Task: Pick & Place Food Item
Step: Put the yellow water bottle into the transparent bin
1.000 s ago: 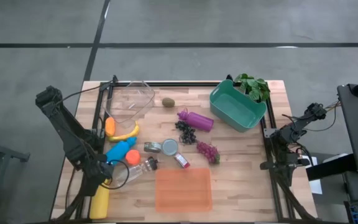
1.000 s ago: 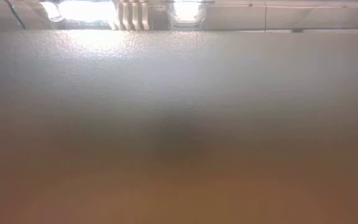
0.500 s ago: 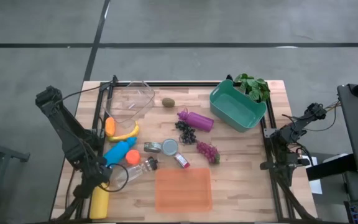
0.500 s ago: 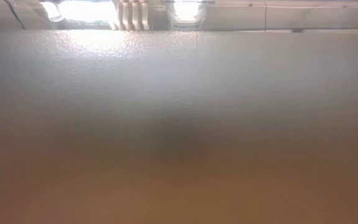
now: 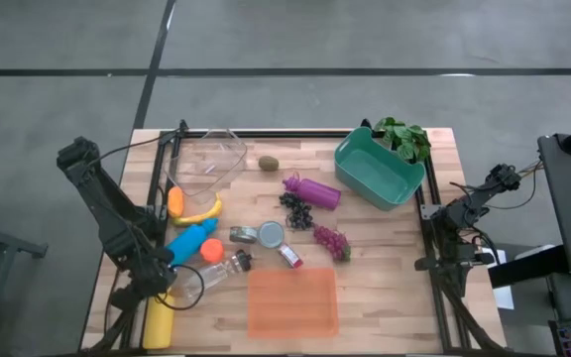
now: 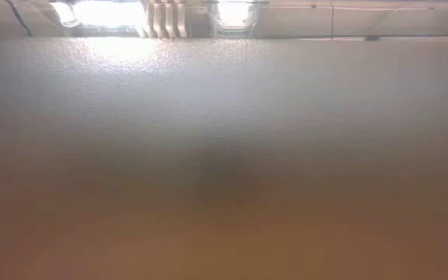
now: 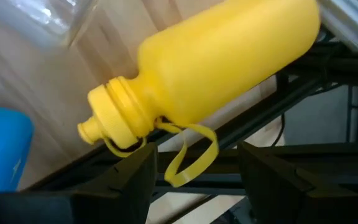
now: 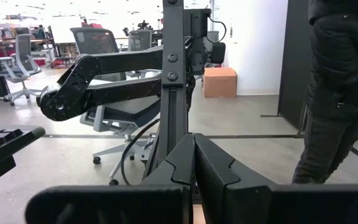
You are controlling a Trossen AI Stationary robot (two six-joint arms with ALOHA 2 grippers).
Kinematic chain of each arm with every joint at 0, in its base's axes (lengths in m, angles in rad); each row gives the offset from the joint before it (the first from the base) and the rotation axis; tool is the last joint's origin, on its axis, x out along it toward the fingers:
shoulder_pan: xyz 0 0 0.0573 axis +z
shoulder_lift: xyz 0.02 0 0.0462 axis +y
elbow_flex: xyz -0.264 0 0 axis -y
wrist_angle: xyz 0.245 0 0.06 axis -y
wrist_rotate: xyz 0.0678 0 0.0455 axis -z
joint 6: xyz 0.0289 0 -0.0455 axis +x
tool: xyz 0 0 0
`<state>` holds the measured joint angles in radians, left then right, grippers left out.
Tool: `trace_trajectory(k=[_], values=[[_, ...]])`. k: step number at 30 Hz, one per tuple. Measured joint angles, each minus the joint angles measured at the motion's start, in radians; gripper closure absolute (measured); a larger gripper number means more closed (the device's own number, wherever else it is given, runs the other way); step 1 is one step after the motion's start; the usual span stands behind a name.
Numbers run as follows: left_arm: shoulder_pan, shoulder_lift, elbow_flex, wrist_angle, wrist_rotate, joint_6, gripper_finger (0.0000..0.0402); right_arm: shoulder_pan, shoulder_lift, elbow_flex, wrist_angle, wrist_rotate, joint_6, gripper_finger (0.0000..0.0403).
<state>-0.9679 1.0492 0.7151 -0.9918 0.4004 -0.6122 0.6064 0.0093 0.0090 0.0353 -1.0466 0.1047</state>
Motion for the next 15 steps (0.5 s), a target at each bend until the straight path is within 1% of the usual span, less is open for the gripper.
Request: trace_trajectory(k=[15], values=[[-0.010,0.003,-0.001,-0.022,-0.025,0.033,0.0177,0.000,0.000,0.000,0.000,0.000,0.000,0.0395]])
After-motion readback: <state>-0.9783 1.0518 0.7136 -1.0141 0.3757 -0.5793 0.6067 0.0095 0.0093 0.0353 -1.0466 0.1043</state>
